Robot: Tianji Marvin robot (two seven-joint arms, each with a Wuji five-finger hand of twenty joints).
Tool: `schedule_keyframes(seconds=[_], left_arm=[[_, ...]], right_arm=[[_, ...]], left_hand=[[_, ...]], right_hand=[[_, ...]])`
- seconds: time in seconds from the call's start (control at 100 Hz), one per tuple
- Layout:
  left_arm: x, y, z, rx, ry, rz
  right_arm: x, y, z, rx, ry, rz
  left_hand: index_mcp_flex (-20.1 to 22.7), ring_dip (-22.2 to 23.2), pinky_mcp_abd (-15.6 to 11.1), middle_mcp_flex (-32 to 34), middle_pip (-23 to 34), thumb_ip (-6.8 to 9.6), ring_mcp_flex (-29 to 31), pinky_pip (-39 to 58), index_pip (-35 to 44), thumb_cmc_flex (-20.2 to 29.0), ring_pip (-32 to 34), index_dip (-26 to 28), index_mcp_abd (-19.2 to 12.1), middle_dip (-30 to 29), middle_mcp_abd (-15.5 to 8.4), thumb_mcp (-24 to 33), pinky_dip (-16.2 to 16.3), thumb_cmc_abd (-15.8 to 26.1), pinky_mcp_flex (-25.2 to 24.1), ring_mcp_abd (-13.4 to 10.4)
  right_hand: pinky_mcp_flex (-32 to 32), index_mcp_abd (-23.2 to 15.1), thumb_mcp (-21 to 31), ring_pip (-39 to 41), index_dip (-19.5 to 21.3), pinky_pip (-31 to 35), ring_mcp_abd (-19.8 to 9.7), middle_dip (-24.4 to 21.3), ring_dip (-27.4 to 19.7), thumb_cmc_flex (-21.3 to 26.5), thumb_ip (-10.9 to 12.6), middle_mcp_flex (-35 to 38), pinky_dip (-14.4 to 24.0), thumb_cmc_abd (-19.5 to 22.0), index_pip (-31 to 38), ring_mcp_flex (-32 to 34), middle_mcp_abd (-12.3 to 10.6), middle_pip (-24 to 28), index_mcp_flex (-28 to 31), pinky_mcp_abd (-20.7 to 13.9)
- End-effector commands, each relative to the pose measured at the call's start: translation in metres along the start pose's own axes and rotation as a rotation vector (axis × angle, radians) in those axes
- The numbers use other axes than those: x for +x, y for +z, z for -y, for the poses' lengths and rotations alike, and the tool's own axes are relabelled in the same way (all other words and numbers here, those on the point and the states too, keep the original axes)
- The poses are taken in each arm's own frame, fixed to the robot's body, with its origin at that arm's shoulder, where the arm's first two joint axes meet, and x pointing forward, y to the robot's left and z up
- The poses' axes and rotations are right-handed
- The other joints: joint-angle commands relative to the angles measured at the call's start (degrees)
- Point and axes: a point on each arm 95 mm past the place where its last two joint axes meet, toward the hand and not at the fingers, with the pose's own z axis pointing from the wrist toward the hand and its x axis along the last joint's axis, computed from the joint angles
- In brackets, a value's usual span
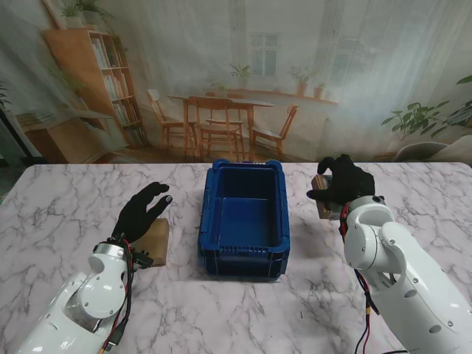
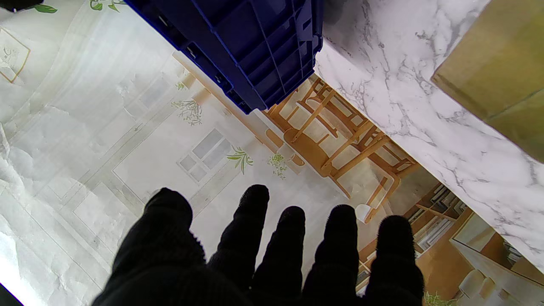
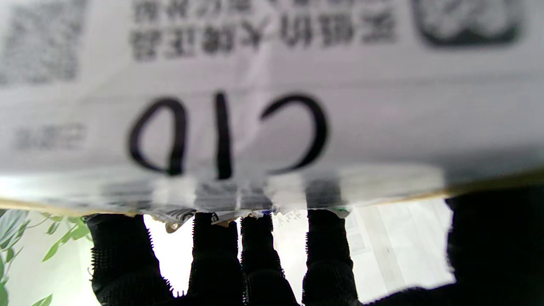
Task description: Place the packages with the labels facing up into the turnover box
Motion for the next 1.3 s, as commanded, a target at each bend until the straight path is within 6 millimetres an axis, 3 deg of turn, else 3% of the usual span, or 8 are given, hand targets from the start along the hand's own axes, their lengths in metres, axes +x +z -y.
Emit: schedule_keyframes(seconds=[0.0, 0.41, 0.8, 1.04, 1.29], left_arm=[[0.001, 0.000, -0.002, -0.012, -0.007, -0.003], [0.000, 0.000, -0.002, -0.009, -0.010, -0.005], [0.002, -0.005, -0.002, -0.014, -0.015, -0.008], [0.002, -0.007, -0.002, -0.016, -0.014, -0.007], [0.003, -0.004, -0.003, -0.024, -0.011, -0.005]], right_arm=[[0.016, 0.003, -0.014, -0.026, 0.025, -0.025], [0.081, 0.015, -0.031, -0.009, 0.110, -0.100], [0.137, 0.037, -0.019, 0.041, 0.165, -0.108], [0.157, 0.047, -0.006, 0.072, 0.195, -0.097], [0.164, 0.050, 0.003, 0.081, 0.227, -0.068]], left_hand=[[-0.5, 0.5, 0.0, -0.5, 0.4, -0.77, 0.9, -1.2, -0.5, 1.2, 1.2, -0.1, -0.5, 0.5, -0.4, -1.4, 1.3, 2.9, 0.2, -0.6], [-0.4, 0.5, -0.1, -0.5, 0.3, -0.75, 0.9, -1.2, -0.5, 1.3, 1.2, -0.1, -0.5, 0.5, -0.4, -1.4, 1.3, 2.8, 0.2, -0.6], [-0.5, 0.5, 0.0, -0.6, 0.3, -0.77, 0.9, -1.2, -0.5, 1.2, 1.2, -0.1, -0.5, 0.5, -0.4, -1.4, 1.3, 2.9, 0.2, -0.6], [-0.5, 0.5, 0.0, -0.6, 0.3, -0.77, 0.9, -1.2, -0.5, 1.2, 1.2, -0.1, -0.6, 0.5, -0.4, -1.4, 1.3, 2.9, 0.2, -0.6], [-0.5, 0.5, 0.0, -0.6, 0.3, -0.77, 0.9, -1.2, -0.5, 1.2, 1.2, -0.2, -0.5, 0.5, -0.4, -1.4, 1.3, 2.9, 0.2, -0.6]], right_hand=[[5.8, -0.3, 10.1, 13.3, -1.1, 17.4, -0.6, -0.2, 2.7, 12.1, -0.2, 0.2, 3.8, 5.3, -0.4, 5.5, 0.6, 0.6, 1.3, -15.7], [6.5, 0.0, 8.4, 13.5, -1.2, 18.0, -0.3, 0.1, 2.8, 12.2, -0.1, 0.8, 4.0, 7.6, -0.8, 6.5, 0.6, 0.7, 2.1, -15.8], [6.6, 0.5, 6.2, 13.5, -1.0, 18.2, 0.1, 0.3, 2.7, 12.0, 0.0, 0.8, 4.0, 10.0, -1.1, 6.6, 1.0, 0.9, 2.1, -15.7], [6.5, 0.8, 5.3, 13.5, -0.8, 18.1, 0.2, 0.3, 2.6, 11.8, -0.1, 0.3, 3.9, 10.7, -1.3, 6.4, 1.1, 1.0, 1.5, -15.6], [6.1, 1.1, 4.4, 13.5, -0.7, 17.5, 0.7, 0.2, 2.4, 11.7, -0.2, -0.2, 3.7, 11.4, -1.3, 6.0, 1.5, 1.0, 1.1, -15.3]])
